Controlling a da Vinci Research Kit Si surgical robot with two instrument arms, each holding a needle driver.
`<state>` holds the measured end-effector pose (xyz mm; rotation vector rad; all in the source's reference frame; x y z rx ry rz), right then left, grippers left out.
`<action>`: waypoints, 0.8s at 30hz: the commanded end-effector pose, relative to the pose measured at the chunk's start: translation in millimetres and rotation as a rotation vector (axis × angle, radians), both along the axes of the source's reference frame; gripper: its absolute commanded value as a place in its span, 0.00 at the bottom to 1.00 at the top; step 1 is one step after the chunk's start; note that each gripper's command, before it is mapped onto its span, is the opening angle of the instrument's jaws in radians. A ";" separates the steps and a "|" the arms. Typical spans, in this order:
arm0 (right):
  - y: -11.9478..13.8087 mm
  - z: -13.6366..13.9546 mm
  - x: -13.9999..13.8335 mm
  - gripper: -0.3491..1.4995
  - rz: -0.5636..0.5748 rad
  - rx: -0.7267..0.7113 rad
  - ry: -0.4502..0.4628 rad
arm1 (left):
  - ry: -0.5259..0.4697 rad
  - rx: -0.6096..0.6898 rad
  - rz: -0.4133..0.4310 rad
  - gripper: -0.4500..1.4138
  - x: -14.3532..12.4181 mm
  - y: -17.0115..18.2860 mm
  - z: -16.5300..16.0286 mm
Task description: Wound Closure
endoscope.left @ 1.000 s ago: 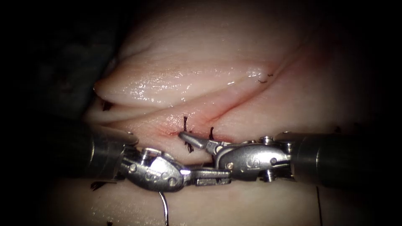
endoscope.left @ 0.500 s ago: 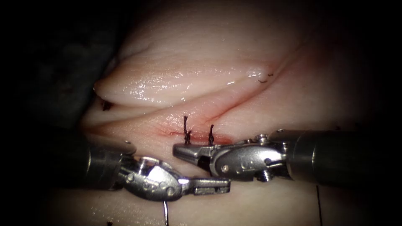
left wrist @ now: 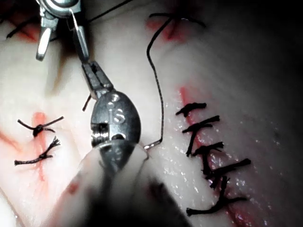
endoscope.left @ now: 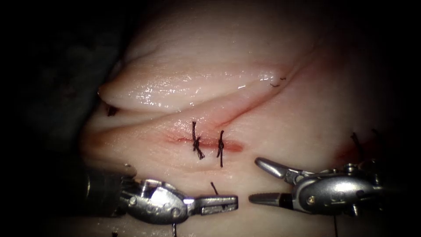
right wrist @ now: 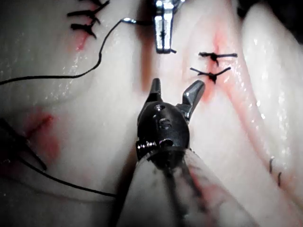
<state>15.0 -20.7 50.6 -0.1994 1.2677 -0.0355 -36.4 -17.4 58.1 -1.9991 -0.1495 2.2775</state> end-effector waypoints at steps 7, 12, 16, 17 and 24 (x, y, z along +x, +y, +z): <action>1.7 -3.0 -6.1 0.97 0.116 0.022 0.002 | 0.037 0.096 -0.060 0.00 -3.5 -0.4 4.3; 1.8 -3.3 -6.8 0.97 0.148 0.015 -0.018 | 0.228 0.145 -0.063 0.09 -2.5 -0.5 8.5; 1.4 -2.8 -5.4 0.97 0.156 0.006 -0.013 | 0.376 0.298 -0.089 0.31 -0.9 -0.6 10.5; 1.2 -2.6 -5.1 0.97 0.153 0.005 -0.016 | 0.401 0.326 -0.098 0.34 -0.5 -0.6 10.7; 0.4 -2.2 -3.2 0.97 0.127 0.003 -0.036 | 0.576 0.462 -0.123 0.77 2.9 -0.9 10.8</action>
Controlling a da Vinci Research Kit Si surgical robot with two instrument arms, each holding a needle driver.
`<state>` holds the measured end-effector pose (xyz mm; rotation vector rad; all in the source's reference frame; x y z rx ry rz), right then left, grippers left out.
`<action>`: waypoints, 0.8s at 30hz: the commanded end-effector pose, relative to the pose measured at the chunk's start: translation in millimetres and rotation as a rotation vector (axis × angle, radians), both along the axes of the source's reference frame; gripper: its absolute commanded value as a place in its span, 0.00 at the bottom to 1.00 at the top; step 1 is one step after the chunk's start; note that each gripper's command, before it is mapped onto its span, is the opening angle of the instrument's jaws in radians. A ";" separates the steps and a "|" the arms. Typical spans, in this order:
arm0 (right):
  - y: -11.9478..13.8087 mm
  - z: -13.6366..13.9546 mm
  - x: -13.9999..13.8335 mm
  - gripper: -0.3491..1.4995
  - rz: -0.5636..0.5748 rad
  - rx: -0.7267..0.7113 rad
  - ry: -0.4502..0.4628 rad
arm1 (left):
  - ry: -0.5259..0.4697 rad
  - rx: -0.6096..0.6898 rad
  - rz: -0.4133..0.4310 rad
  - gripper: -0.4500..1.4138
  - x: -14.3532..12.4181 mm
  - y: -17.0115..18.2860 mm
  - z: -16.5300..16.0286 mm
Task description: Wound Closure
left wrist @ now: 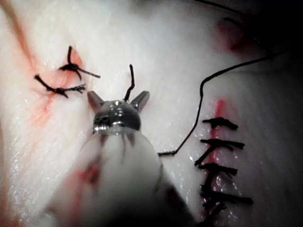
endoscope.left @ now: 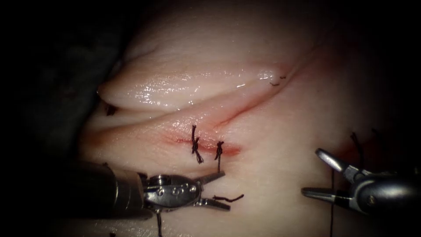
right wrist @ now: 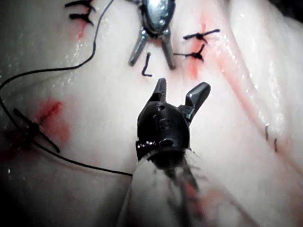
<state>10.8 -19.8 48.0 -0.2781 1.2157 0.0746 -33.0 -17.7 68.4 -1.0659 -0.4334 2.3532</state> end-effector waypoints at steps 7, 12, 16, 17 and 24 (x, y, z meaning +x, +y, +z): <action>-0.6 0.5 0.8 0.96 -0.009 0.000 0.007 | 0.084 -0.011 0.023 0.81 3.7 -1.7 -0.3; -0.6 0.5 0.8 0.95 -0.009 0.000 0.007 | 0.113 -0.042 0.030 0.69 5.4 -1.8 -1.8; -0.4 0.4 0.9 0.95 -0.020 0.001 -0.005 | 0.074 -0.047 0.034 0.67 4.9 -1.4 -4.5; -0.2 0.4 1.0 0.95 -0.025 0.017 -0.011 | 0.035 -0.047 0.027 0.66 4.6 -1.2 -5.6; 1.7 -1.1 2.9 0.95 -0.085 0.203 -0.112 | -0.247 -0.099 -0.024 0.62 3.2 1.1 -14.1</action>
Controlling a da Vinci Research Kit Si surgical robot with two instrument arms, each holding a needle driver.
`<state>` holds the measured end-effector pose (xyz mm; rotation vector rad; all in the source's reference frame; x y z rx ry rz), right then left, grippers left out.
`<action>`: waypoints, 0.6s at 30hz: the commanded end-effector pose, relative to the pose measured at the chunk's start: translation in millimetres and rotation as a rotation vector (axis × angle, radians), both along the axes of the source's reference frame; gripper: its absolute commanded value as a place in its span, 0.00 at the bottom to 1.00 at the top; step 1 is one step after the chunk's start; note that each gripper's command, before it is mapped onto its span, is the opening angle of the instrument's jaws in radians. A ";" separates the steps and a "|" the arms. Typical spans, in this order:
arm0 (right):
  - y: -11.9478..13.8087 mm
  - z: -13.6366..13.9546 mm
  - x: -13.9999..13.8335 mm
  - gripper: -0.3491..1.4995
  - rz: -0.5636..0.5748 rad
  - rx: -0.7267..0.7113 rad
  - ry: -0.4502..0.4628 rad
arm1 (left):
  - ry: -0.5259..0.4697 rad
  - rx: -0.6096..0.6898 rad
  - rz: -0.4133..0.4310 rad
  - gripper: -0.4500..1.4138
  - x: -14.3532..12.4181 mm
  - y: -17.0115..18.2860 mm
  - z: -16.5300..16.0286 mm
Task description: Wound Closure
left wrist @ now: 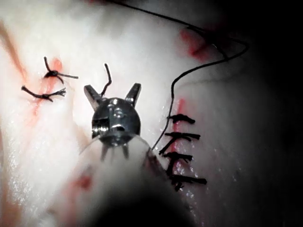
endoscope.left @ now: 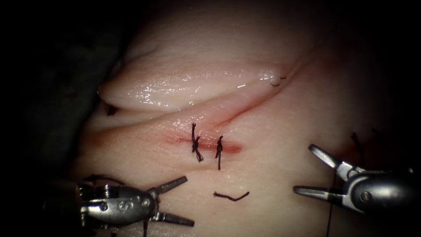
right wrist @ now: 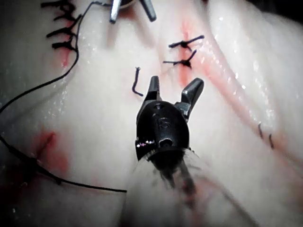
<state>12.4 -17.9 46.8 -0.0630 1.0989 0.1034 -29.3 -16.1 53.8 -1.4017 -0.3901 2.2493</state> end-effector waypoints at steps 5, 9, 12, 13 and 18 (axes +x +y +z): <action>1.6 -1.3 4.6 0.98 0.026 0.096 -0.034 | -0.154 -0.058 -0.045 0.62 0.0 1.6 -4.8; 1.5 -1.3 6.8 0.98 0.005 0.111 -0.031 | -0.181 -0.178 -0.036 0.59 1.2 3.4 -6.2; 0.6 -1.1 7.1 0.97 -0.005 0.104 -0.016 | -0.166 -0.222 -0.033 0.57 2.9 4.6 -5.9; 0.5 -0.9 7.0 0.94 -0.006 0.102 -0.016 | -0.167 -0.230 -0.023 0.50 4.3 5.2 -5.1; 1.3 0.0 5.5 0.90 -0.008 0.103 -0.003 | -0.129 -0.244 -0.028 0.40 7.6 7.9 -2.0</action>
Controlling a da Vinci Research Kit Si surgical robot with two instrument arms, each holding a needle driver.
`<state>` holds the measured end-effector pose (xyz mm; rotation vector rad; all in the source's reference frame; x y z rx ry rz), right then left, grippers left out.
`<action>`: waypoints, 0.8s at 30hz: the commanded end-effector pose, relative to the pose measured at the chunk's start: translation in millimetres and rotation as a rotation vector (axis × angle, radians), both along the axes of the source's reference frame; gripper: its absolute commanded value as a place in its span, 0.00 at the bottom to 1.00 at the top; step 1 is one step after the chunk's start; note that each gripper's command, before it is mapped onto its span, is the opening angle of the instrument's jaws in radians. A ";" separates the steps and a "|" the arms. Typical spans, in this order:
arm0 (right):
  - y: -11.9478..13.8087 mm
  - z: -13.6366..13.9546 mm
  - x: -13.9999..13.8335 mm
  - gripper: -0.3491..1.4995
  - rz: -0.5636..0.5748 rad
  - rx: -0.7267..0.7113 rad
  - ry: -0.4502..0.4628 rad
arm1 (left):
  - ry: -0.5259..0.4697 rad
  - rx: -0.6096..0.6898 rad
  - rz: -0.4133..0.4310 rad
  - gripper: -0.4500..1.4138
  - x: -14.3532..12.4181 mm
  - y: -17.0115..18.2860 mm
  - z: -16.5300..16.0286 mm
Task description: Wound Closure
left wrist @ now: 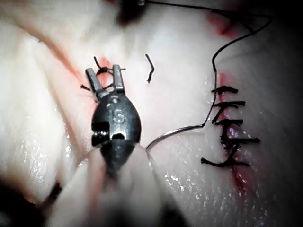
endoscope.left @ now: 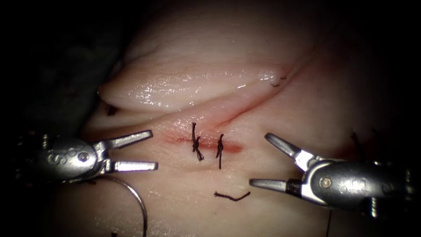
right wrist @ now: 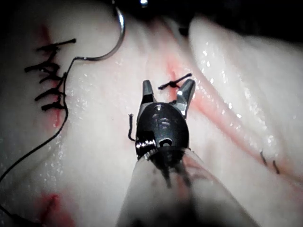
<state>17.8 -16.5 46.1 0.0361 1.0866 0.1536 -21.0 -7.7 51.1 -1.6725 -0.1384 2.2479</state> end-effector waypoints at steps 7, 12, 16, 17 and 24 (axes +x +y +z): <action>0.6 1.1 -1.7 0.70 -0.013 -0.019 0.021 | 0.035 -0.010 -0.034 0.50 0.1 0.0 3.2; 0.8 1.1 -1.5 0.72 0.003 -0.030 0.026 | 0.037 0.003 -0.037 0.59 0.1 -0.6 2.7; 0.7 1.3 -1.1 0.76 0.008 -0.033 0.026 | 0.039 0.003 -0.039 0.65 0.1 -0.7 2.6; 0.7 1.4 -1.1 0.76 0.008 -0.034 0.026 | 0.039 0.003 -0.039 0.65 0.1 -0.7 2.6; 0.8 1.4 -1.2 0.76 0.008 -0.034 0.026 | 0.040 0.007 -0.043 0.66 0.0 -0.9 2.6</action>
